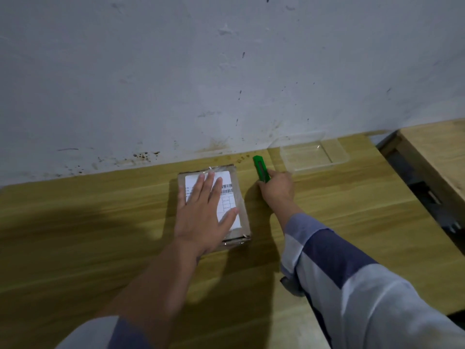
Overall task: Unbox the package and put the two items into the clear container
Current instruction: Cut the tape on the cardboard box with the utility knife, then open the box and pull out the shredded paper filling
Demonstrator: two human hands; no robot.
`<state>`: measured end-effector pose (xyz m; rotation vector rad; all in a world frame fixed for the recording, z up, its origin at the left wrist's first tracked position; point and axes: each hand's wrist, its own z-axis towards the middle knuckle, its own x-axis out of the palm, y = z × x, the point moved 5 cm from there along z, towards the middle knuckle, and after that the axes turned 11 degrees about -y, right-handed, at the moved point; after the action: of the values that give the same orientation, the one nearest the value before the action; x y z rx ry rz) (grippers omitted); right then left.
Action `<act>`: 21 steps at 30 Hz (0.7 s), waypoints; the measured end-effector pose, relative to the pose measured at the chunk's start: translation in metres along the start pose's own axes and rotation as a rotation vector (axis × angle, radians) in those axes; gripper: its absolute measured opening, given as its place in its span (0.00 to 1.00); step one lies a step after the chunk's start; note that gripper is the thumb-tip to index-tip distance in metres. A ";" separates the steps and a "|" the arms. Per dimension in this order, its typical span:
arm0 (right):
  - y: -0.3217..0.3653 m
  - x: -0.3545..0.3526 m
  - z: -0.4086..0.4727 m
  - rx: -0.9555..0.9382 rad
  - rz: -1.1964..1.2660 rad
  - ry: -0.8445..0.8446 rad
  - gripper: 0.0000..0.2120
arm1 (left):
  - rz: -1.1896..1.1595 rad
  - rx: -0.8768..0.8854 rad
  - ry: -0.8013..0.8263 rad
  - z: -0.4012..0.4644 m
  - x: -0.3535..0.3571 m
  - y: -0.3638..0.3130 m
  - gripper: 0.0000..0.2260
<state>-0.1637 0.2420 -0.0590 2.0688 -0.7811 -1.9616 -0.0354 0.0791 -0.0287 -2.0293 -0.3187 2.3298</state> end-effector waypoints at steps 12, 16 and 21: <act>0.073 0.000 -0.036 -0.287 0.532 0.326 0.14 | -0.011 -0.113 0.083 -0.009 -0.016 -0.004 0.36; 0.062 -0.009 -0.039 -0.241 0.577 0.315 0.13 | 0.028 -0.507 -0.040 -0.053 -0.024 0.005 0.44; 0.026 -0.021 -0.058 -0.194 0.552 0.378 0.15 | -0.423 -0.934 -0.246 -0.100 -0.023 -0.020 0.42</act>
<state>-0.1134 0.2179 -0.0225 1.7807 -0.9085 -1.2558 0.0640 0.1075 -0.0150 -1.5985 -1.9188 2.3298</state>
